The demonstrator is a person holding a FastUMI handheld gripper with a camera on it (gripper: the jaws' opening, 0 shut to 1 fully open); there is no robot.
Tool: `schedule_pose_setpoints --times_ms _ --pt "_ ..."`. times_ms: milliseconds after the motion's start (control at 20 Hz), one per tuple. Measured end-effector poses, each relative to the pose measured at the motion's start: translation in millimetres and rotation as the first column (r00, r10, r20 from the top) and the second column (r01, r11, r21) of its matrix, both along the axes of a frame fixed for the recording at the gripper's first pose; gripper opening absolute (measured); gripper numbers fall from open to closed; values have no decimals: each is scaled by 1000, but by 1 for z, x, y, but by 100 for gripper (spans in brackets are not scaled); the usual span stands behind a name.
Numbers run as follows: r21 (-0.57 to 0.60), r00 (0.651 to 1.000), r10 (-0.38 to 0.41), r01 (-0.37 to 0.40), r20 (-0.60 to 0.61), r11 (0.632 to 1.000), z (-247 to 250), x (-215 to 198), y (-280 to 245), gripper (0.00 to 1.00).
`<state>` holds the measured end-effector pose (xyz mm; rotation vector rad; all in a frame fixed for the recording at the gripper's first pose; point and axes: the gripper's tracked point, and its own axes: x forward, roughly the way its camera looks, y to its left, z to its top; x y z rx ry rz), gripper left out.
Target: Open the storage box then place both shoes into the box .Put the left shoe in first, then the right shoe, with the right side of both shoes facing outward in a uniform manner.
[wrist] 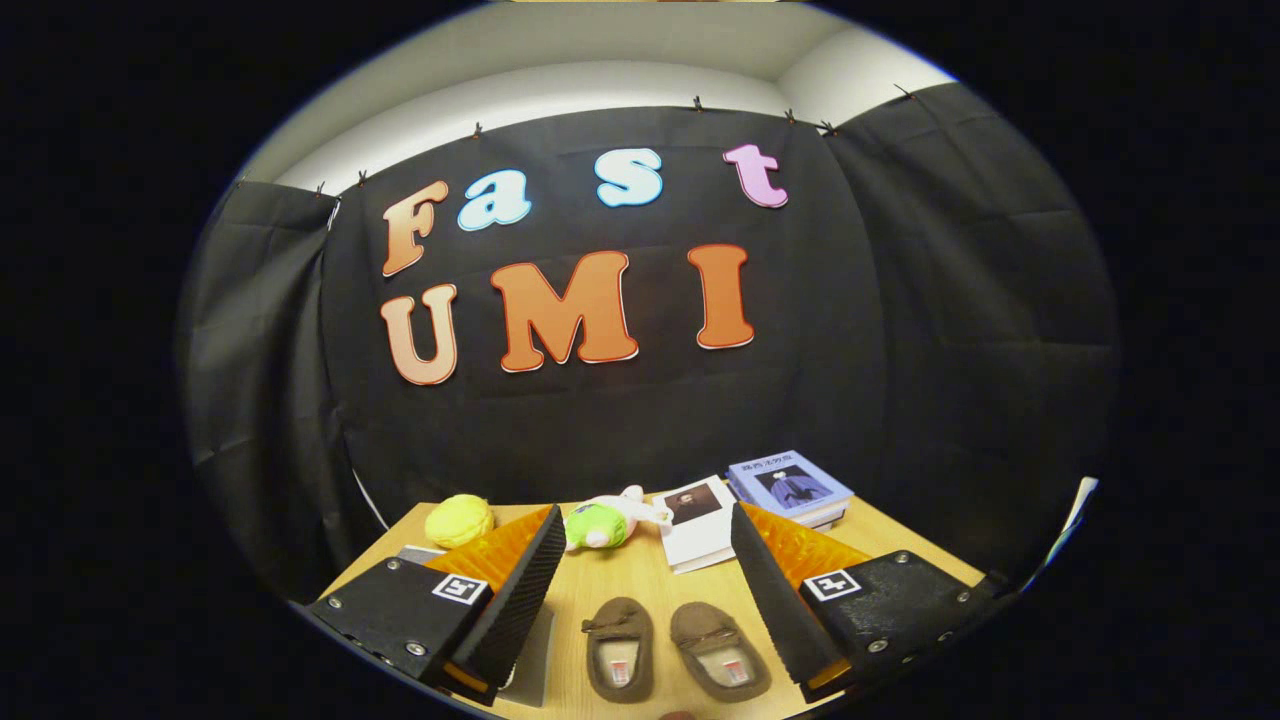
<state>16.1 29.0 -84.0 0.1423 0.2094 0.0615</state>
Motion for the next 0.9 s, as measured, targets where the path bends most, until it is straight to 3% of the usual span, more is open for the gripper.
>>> schedule_pose_setpoints --times_ms 250,450,700,900 --pt "97 990 69 -57 -126 994 -69 5 21 99" --pt "219 960 157 -106 -230 970 -118 -3 49 99" --pt "411 910 256 -108 -325 905 -167 -11 83 98" --pt "551 873 341 -104 -348 828 -185 -18 113 98"
